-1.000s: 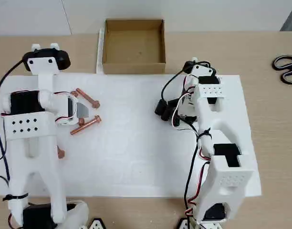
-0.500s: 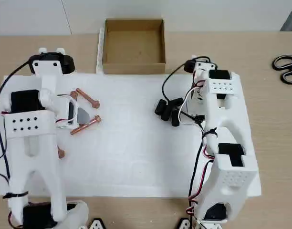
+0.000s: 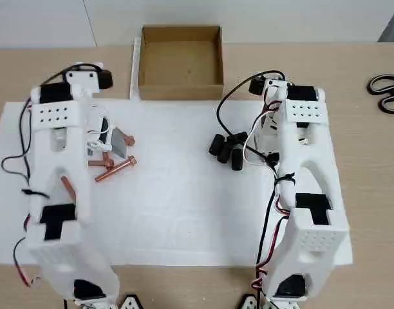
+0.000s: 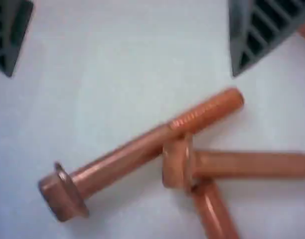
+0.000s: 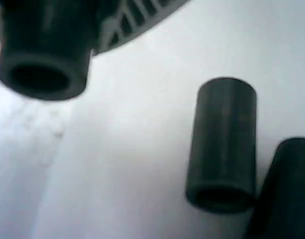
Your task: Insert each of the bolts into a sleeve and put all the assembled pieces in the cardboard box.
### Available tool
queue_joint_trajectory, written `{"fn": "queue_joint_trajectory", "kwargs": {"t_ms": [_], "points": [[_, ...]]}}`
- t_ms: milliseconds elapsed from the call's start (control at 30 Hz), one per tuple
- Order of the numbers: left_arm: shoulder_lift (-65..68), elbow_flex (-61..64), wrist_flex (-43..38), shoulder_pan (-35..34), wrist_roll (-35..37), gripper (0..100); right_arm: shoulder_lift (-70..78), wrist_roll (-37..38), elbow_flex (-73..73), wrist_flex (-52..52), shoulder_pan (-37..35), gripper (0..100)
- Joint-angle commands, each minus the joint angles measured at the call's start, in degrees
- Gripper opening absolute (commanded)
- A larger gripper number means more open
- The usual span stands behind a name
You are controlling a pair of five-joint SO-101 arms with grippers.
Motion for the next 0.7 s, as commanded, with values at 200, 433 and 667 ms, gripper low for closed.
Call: {"fn": "queue_joint_trajectory", "kwargs": {"t_ms": [200, 433, 667], "points": [[3.3, -4.1, 0.7, 1.4, -31.7, 26, -1.2, 0.6, -2.7, 0.0, 0.0, 0.3], [5.7, -4.1, -0.4, 7.1, -39.9, 26, -1.2, 0.6, -2.7, -0.1, 0.0, 0.3], [11.3, -4.4, -5.3, 7.4, -40.1, 17, -1.2, 0.6, -2.7, 0.2, 0.0, 0.3]]}}
